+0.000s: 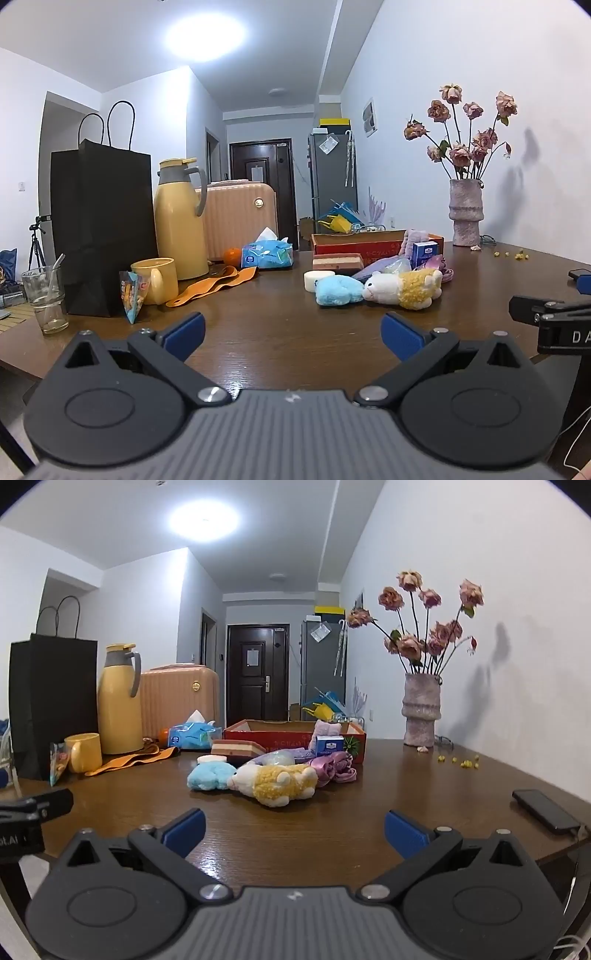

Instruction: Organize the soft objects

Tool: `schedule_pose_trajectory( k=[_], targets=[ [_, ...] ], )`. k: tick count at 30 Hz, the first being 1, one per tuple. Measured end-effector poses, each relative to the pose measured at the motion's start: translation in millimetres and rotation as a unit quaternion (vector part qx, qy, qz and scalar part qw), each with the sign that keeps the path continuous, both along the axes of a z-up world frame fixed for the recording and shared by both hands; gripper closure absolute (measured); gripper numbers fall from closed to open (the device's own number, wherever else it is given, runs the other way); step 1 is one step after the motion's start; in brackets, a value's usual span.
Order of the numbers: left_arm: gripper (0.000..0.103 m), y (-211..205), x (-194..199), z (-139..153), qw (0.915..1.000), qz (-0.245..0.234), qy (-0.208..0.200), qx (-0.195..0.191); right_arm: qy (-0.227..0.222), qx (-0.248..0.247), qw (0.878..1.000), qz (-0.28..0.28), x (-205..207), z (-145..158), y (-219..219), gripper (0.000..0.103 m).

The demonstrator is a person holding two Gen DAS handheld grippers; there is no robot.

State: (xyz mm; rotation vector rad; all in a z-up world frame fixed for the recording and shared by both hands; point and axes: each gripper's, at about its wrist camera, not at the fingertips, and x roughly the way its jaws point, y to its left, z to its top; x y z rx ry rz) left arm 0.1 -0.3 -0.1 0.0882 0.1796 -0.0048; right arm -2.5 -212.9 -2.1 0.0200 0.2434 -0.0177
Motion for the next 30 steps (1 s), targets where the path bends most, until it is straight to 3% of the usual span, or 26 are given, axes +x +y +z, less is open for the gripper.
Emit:
schedule_pose_trajectory(
  k=[3, 30],
  targets=[
    [0.000, -1.6, 0.7, -0.1, 1.0000, 0.000, 0.007, 0.002, -0.007, -0.023, 1.000, 0.007, -3.9, 2.0, 7.3, 0.000],
    [0.000, 0.3, 2.2, 2.5, 1.0000, 0.000, -0.007, -0.002, -0.027, -0.027, 0.999, 0.018, -4.5, -3.0, 9.3, 0.000]
  ],
)
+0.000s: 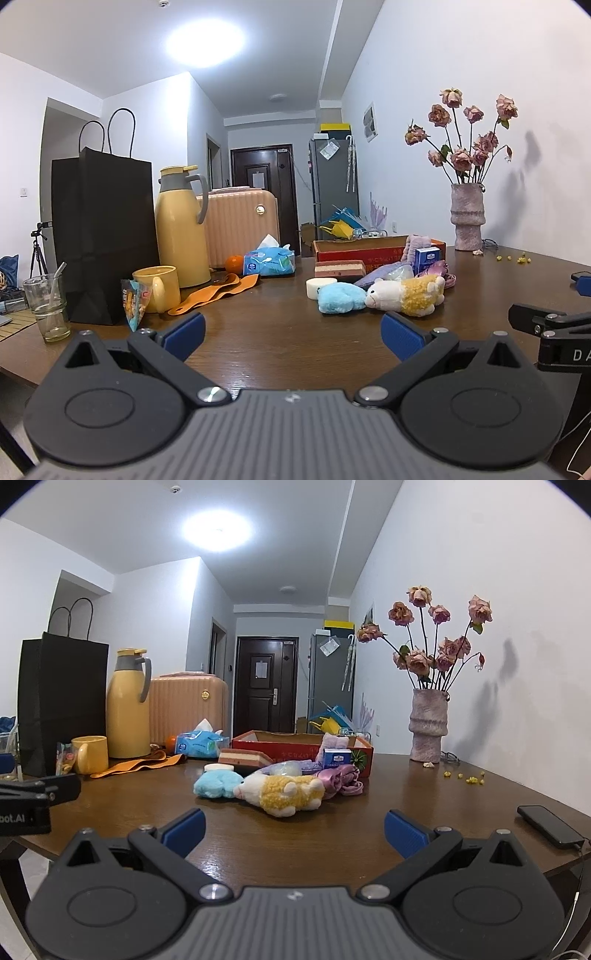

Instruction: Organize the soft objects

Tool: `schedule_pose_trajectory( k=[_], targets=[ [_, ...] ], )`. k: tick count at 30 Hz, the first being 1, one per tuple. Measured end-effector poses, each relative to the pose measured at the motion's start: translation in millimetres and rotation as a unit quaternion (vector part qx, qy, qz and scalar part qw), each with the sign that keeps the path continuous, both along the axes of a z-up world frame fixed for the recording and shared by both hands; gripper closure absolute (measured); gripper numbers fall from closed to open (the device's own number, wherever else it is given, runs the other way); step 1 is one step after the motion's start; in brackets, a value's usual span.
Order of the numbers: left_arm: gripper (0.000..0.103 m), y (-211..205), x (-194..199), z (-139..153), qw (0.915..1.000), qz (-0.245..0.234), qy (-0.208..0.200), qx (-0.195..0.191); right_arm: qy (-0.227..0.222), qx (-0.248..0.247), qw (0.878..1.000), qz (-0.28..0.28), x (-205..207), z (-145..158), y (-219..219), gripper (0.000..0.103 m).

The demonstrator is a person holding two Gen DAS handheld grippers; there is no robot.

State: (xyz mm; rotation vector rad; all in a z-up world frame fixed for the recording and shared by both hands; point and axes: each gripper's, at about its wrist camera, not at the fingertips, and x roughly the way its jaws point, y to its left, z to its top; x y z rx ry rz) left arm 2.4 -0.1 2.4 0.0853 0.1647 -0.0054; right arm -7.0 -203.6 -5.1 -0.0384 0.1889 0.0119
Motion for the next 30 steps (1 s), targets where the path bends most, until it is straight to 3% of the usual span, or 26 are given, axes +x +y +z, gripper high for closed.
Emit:
schedule_pose_trajectory(
  k=[8, 30],
  targets=[
    [0.000, 0.3, 0.4, 0.5, 1.0000, 0.001, 0.002, 0.000, 0.005, 0.021, 1.000, 0.013, 2.7, -0.8, -6.4, 0.000],
    [0.000, 0.7, 0.8, -0.1, 1.0000, 0.002, 0.003, 0.001, 0.006, 0.015, 1.000, 0.011, 1.0, -2.2, -2.6, 0.000]
  ],
)
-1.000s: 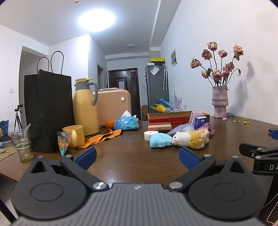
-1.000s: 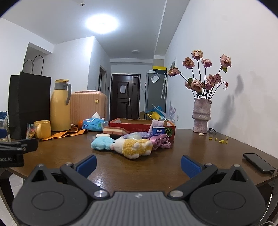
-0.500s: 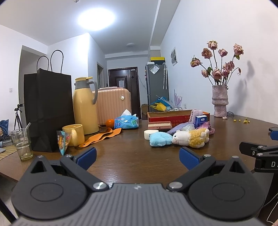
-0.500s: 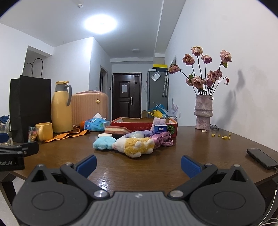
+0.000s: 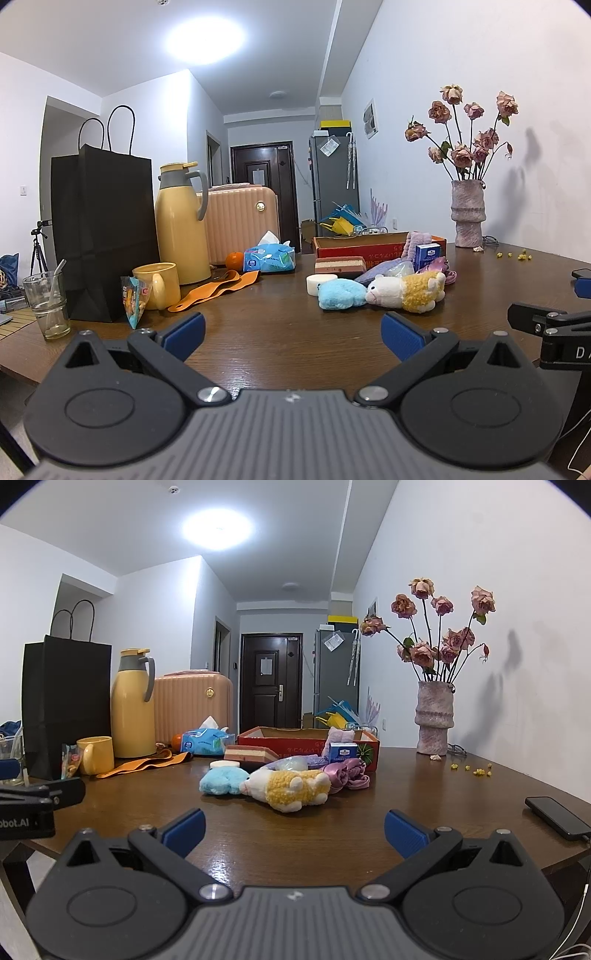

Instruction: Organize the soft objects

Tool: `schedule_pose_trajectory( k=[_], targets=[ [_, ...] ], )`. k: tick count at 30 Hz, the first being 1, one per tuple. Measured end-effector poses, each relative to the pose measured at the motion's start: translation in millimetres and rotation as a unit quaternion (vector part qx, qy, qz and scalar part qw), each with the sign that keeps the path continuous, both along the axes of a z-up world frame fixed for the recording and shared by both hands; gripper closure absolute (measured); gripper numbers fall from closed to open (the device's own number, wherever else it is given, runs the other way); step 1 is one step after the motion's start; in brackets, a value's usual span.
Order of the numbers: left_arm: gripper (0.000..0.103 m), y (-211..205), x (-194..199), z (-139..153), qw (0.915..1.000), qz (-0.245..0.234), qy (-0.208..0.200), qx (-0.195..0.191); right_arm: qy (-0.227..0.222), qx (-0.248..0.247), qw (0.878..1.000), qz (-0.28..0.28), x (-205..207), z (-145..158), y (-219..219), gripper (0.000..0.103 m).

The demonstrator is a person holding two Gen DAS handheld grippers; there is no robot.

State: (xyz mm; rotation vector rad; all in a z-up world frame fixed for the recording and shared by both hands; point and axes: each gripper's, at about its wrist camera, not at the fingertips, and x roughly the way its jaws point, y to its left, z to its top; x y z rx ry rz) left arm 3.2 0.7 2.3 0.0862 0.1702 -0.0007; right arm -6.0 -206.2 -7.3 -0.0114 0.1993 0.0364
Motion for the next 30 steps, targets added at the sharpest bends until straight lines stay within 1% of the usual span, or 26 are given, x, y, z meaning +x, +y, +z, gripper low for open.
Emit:
schedule_pose_trajectory(
  k=[30],
  targets=[
    [0.000, 0.9, 0.2, -1.8, 1.0000, 0.001, -0.002, 0.000, -0.002, 0.001, 1.000, -0.001, 0.1, 3.6, -0.1, 0.000]
  ],
)
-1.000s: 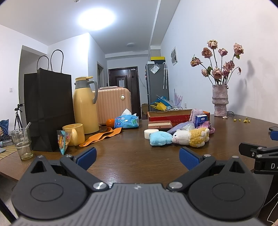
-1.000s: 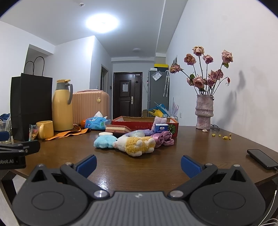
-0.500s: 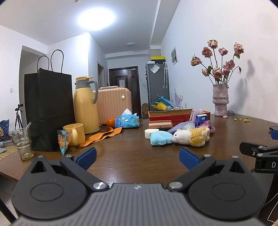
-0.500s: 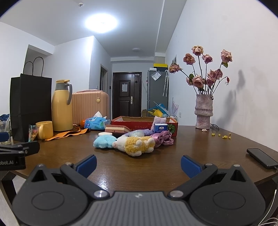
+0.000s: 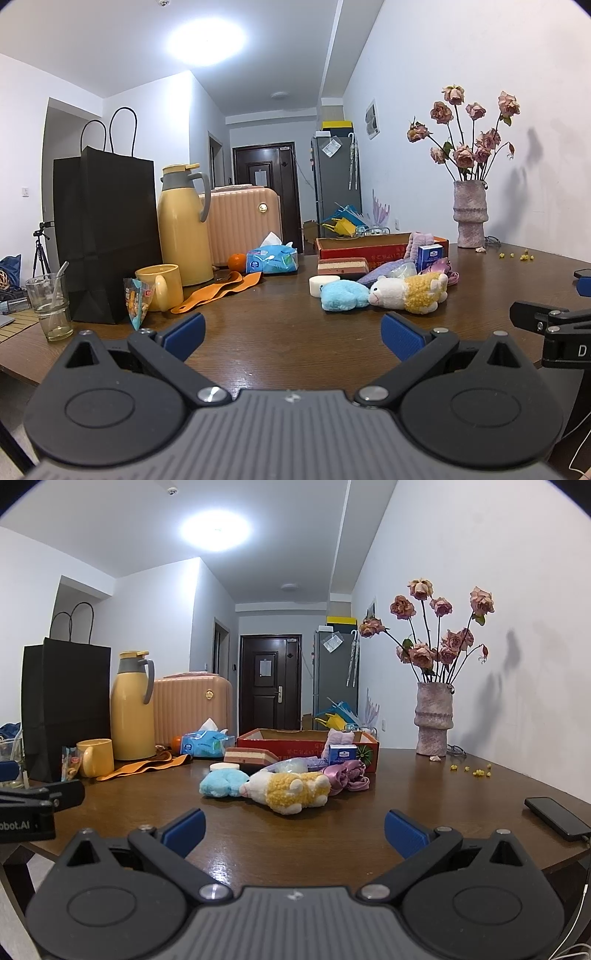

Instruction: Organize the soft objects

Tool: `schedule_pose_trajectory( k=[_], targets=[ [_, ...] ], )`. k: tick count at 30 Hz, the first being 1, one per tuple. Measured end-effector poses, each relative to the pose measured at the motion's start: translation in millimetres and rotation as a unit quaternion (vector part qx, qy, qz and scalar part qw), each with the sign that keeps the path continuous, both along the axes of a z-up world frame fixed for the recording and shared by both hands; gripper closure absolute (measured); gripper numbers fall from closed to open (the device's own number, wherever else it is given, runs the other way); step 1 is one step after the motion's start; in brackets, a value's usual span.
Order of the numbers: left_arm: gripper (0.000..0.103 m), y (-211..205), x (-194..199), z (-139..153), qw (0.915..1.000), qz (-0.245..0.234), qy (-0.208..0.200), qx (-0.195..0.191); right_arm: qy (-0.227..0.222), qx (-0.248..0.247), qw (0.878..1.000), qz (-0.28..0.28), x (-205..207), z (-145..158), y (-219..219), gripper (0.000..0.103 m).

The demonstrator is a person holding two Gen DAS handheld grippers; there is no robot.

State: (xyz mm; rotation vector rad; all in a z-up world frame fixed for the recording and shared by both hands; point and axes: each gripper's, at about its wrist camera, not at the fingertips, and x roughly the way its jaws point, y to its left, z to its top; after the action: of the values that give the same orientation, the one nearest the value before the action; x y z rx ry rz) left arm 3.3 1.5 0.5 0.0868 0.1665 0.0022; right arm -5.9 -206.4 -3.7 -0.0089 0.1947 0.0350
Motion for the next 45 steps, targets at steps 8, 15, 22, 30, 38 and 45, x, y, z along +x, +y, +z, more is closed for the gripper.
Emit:
schedule_pose_trajectory(
  k=[8, 15, 22, 30, 38, 45],
  targets=[
    [0.000, -0.4, 2.0, -0.3, 1.0000, 0.001, 0.006, -0.002, 0.005, 0.004, 1.000, -0.001, -0.5, -2.2, 0.5, 0.000],
    [0.000, -5.1, 24.7, -8.1, 0.9993, -0.026, 0.025, -0.001, 0.008, 0.000, 1.000, -0.024, 9.3, -10.4, -12.4, 0.000],
    [0.000, -4.4, 75.2, -3.8, 0.9960, -0.060, 0.062, -0.027, 0.010, 0.026, 0.997, -0.068, 45.2, -9.7, -41.4, 0.000],
    [0.000, -10.9, 133.4, 4.4, 0.9936, -0.067, 0.085, -0.033, 0.005, 0.016, 0.998, -0.067, 98.9, 6.4, -55.1, 0.000],
    [0.000, -10.1, 207.2, 2.7, 0.9855, -0.062, 0.156, -0.024, 0.065, -0.012, 0.997, -0.025, 168.6, 8.4, -57.0, 0.000],
    [0.000, -19.0, 263.3, -0.4, 0.9776, -0.103, 0.179, -0.040, 0.073, 0.034, 0.996, 0.025, 226.7, 3.1, -72.9, 0.000]
  ],
)
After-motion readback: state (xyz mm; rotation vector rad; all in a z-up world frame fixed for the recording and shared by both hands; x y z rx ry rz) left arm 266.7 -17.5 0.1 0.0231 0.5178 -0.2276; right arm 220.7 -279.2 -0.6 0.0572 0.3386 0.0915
